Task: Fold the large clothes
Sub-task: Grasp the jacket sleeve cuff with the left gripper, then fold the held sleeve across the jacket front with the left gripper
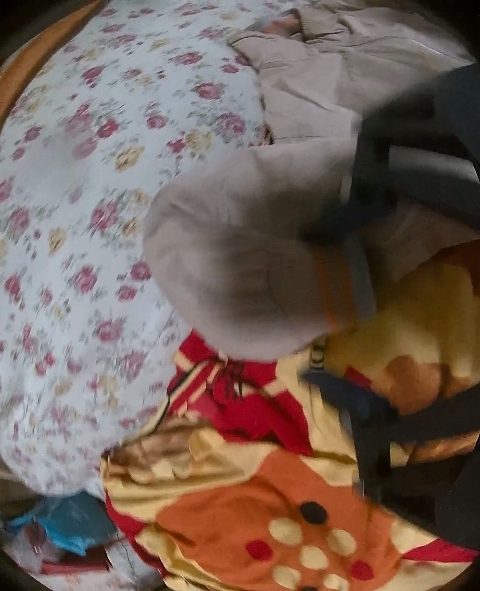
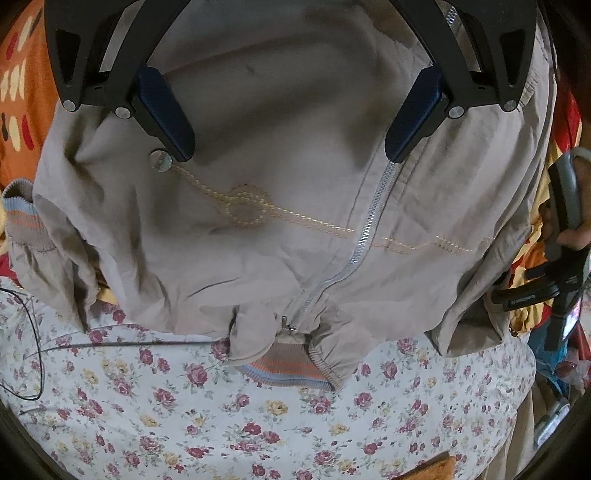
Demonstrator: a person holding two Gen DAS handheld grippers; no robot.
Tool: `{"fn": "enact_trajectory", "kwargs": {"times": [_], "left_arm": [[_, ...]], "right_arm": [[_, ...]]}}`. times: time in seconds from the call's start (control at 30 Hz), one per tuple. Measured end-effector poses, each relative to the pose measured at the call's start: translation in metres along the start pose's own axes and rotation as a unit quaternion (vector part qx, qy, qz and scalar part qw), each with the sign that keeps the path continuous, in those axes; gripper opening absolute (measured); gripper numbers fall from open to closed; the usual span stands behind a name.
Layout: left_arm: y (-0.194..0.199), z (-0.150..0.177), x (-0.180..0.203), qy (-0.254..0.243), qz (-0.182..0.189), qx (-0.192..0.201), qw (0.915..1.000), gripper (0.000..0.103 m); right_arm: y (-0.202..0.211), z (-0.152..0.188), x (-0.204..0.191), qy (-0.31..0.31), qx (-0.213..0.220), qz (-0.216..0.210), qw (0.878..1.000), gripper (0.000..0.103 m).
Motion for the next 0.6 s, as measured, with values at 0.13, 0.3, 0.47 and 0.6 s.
{"fn": "enact_trajectory", "kwargs": {"times": [0.13,0.3,0.47,0.6], "left_arm": [[0.012,0.000,-0.002,0.009,0.026,-0.013,0.9995,0.009],[0.055,0.005,0.003,-0.015,0.075,-0.033,0.9965,0.008],[0.127,0.015,0.024,-0.050,0.148,-0.056,0.9861,0.008],[0.179,0.020,0.067,-0.073,0.218,-0.066,0.9709,0.008]], "right_arm": [[0.000,0.001,-0.002,0.004,-0.001,0.000,1.000,0.103],[0.010,-0.004,-0.002,-0.008,0.010,-0.013,1.000,0.103],[0.034,-0.017,0.011,-0.032,0.041,-0.014,0.999,0.103],[0.050,-0.024,0.029,-0.065,0.062,-0.017,0.996,0.103]]}}
Point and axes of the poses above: each gripper's, at about its wrist camera, not at the fingertips, and y roughly against the way its jaws point, x to its right, z to its underside, the point moved 8 cm from there along -y, roughly the way its jaws point, and after that the axes turned 6 degrees about x, right-handed, at the moved point
